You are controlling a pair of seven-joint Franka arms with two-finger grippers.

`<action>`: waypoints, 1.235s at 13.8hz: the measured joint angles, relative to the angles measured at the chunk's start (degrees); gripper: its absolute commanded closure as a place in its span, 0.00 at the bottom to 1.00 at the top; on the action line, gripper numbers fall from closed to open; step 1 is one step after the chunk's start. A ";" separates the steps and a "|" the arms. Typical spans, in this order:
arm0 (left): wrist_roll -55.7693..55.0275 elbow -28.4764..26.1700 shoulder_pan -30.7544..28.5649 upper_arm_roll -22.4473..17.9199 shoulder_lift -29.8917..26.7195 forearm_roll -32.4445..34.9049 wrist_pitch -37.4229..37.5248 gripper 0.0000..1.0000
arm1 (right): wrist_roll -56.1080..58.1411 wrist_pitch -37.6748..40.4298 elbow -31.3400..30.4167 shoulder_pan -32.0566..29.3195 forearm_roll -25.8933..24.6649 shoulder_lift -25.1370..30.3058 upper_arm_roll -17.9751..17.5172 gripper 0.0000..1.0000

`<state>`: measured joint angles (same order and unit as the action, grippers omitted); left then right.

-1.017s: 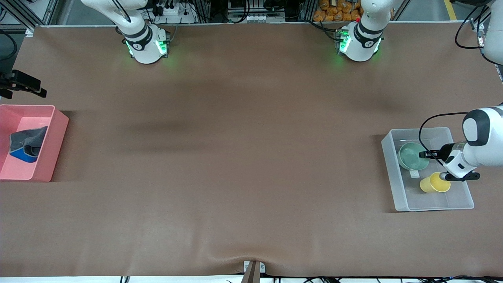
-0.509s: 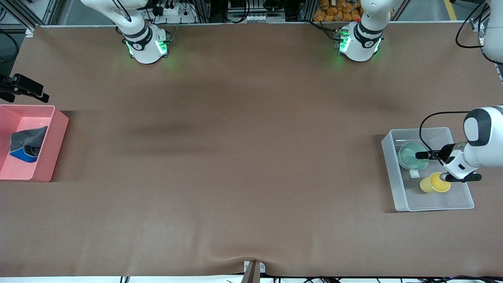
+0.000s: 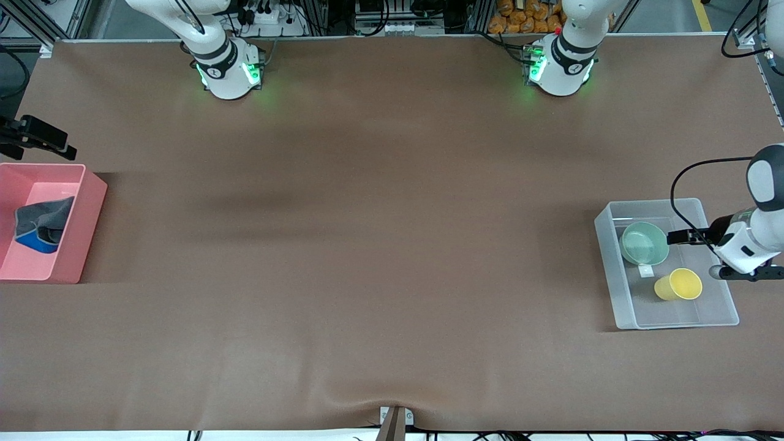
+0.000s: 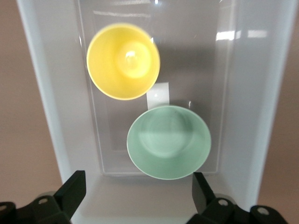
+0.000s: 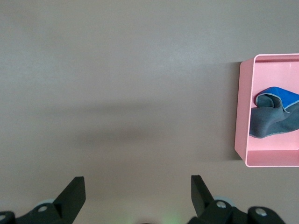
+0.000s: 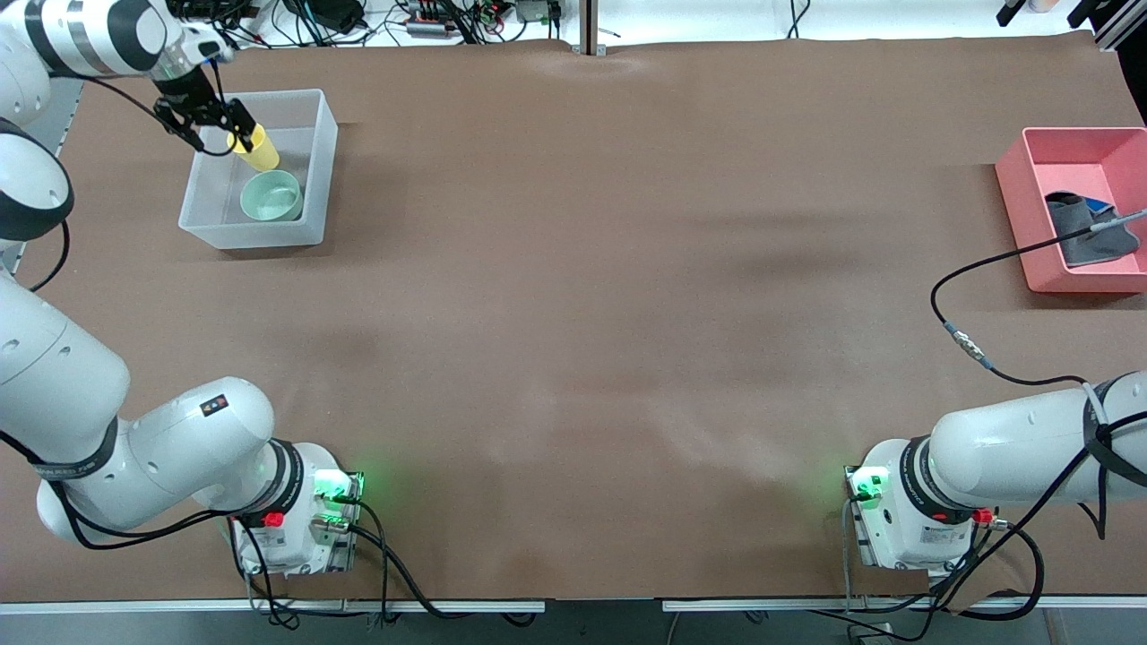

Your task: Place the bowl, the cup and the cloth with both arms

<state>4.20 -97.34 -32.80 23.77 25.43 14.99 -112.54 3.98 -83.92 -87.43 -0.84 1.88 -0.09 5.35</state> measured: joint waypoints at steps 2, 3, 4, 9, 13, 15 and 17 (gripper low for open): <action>0.00 1.02 0.01 1.62 -2.54 0.00 0.05 0.00 | 0.00 -0.50 0.00 0.00 0.01 0.00 0.00 0.00; 0.00 1.40 0.00 2.42 -3.95 0.00 0.23 0.00 | 0.00 -0.74 0.00 0.00 0.01 0.00 0.00 0.00; -0.05 1.64 -0.01 3.31 -5.35 -0.04 0.40 0.00 | 0.00 -0.80 0.00 0.00 -0.01 0.00 0.00 0.00; -1.82 2.33 0.07 5.65 -10.15 -0.95 2.02 0.00 | 0.00 -0.85 -0.01 0.00 -0.06 -0.01 0.43 0.00; -2.21 2.53 0.04 6.04 -13.43 -3.08 2.63 0.00 | 0.86 -0.73 -0.08 -0.01 -0.15 -0.02 0.62 0.00; -2.56 2.59 0.07 6.33 -15.20 -3.29 4.22 0.00 | 0.93 -0.67 -0.12 -0.01 -0.18 -0.03 0.63 0.00; -4.95 2.62 0.19 6.71 -16.82 -4.20 5.31 0.00 | 0.99 -0.62 -0.15 -0.01 -0.18 -0.03 0.63 0.00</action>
<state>-0.75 -94.72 -32.61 30.49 8.62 10.79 -107.23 4.98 -84.54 -87.58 -0.85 1.71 -0.12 5.98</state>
